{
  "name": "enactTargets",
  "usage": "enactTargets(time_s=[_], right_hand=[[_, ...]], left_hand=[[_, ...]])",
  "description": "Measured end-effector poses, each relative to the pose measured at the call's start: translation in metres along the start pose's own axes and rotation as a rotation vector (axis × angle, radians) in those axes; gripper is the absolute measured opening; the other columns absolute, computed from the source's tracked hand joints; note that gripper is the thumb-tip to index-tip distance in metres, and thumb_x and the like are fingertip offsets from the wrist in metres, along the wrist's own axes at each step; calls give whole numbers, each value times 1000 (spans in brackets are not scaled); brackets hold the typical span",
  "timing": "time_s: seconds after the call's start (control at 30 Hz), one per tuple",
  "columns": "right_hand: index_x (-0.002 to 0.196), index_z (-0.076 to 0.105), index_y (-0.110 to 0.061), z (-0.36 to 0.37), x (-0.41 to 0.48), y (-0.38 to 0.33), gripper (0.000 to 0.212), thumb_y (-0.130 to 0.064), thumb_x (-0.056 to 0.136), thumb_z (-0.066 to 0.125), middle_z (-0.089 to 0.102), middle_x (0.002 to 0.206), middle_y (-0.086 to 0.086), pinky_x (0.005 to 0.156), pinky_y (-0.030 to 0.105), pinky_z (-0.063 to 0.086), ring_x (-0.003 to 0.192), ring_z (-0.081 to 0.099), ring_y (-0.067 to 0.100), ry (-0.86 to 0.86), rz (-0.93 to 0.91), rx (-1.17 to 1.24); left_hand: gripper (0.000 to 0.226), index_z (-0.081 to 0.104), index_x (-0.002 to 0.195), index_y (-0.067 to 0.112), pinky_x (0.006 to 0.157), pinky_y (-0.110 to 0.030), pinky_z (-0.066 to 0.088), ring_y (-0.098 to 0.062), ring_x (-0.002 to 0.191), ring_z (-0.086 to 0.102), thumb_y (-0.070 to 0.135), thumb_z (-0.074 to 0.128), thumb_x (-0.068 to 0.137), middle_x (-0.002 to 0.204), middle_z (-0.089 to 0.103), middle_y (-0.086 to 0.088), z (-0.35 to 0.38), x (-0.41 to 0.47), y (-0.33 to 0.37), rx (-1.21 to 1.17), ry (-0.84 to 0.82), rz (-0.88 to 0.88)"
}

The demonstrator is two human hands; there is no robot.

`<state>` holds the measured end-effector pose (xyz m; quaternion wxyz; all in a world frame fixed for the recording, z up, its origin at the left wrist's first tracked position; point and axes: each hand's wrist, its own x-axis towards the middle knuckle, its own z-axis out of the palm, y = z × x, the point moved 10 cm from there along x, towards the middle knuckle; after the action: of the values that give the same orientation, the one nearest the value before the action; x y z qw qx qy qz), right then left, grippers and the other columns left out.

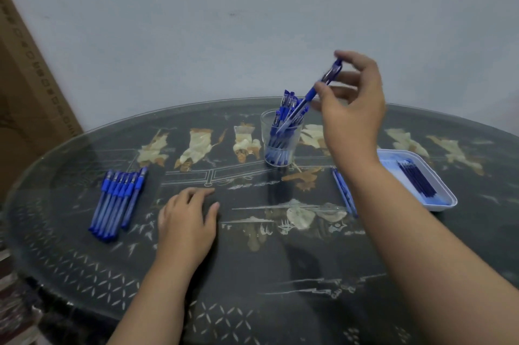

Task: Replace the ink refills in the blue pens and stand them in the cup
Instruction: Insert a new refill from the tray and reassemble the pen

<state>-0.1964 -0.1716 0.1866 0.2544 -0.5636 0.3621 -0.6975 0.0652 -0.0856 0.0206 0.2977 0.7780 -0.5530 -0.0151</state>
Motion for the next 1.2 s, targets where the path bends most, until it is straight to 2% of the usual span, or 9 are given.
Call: enactTargets(time_s=[0.13,0.33,0.5,0.63,0.73,0.8,0.9,1.07,1.2], right_hand=[[114,54,-31,10,17,-13,42,0,85,62,64,97,1,78,37,57,86,66,10,38,-146,-98],[118,58,-14,49,17,-4,35,2,87,61,60,94,-2,71,13,49,82,60,5,-97,-252,-246],[118,60,-16,73,14,24,26,-9,92,61,63,86,-7,74,30,47,84,62,16,-270,-236,-488],[117,62,-18,81,10,44,23,-17,94,60,70,95,-4,73,27,32,94,55,21,-370,-246,-659],[110,63,-18,90,7,52,17,-23,94,61,72,94,-3,96,29,29,97,54,23,-419,-304,-792],[108,62,-19,97,6,58,15,-26,95,58,71,97,-3,113,36,17,104,56,21,-461,-322,-906],[111,61,-21,105,5,60,18,-29,96,56,70,104,-5,117,42,8,115,53,20,-508,-337,-993],[123,57,-22,102,-2,56,29,-23,94,57,67,113,-5,118,41,9,119,52,18,-521,-327,-974],[116,63,-13,80,-25,33,31,-9,86,60,68,108,1,113,46,30,113,57,23,-351,-417,-803]], left_hand=[[25,62,117,29,108,-39,27,-19,123,42,35,51,96,127,54,5,5,-1,1,88,-25,-17],[24,62,116,30,109,-38,25,-18,124,41,36,50,96,127,53,7,4,-1,-1,80,-12,-25],[25,60,117,32,109,-37,24,-17,125,39,37,48,96,128,51,9,4,-1,-2,92,-25,-33],[26,60,118,33,109,-37,23,-16,125,38,38,48,96,128,51,10,4,-1,-1,89,-27,-36],[26,58,120,33,110,-36,22,-15,126,37,39,46,97,129,49,11,4,-1,-1,92,-32,-38],[26,58,120,34,110,-36,22,-15,126,36,39,45,97,129,48,11,4,-1,-1,90,-34,-35],[26,58,119,33,110,-36,22,-15,126,37,39,46,97,129,48,11,4,-1,-1,85,-29,-29],[25,58,119,33,109,-36,21,-15,126,37,38,46,97,128,48,11,4,-1,-1,90,-21,-25],[26,59,119,30,108,-35,24,-16,125,40,36,49,96,127,51,10,4,1,-3,83,-14,-34]])
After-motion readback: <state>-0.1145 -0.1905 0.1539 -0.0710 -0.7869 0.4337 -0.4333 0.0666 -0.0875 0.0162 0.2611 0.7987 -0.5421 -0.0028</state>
